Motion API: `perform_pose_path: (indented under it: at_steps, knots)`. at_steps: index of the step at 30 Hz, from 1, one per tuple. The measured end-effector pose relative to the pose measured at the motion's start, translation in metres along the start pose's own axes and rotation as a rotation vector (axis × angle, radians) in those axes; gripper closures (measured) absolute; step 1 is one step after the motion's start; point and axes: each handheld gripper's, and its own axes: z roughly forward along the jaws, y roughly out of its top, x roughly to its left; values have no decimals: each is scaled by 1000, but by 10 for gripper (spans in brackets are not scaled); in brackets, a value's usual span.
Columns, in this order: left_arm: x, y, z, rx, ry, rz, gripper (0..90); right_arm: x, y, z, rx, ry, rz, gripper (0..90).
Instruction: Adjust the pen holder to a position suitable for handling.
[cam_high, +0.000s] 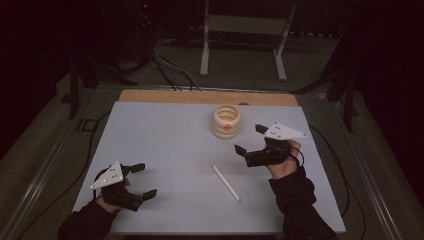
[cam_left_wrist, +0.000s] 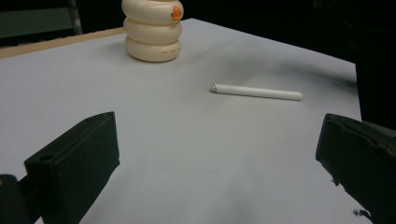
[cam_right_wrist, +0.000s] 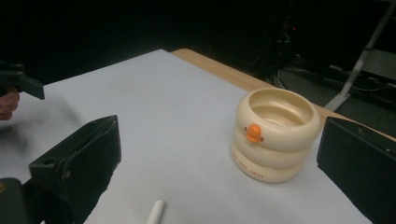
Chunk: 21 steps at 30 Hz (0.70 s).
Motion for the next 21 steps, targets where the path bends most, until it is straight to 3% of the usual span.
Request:
perform_pose_path:
  at_steps: [10, 21]
  knots:
    - [0, 0, 0, 5, -4, 3, 3, -6, 13, 17, 8, 4, -11, 0]
    - [0, 0, 0, -1, -5, 1, 3, -19, 23, 40, 36, 13, 9, 0]
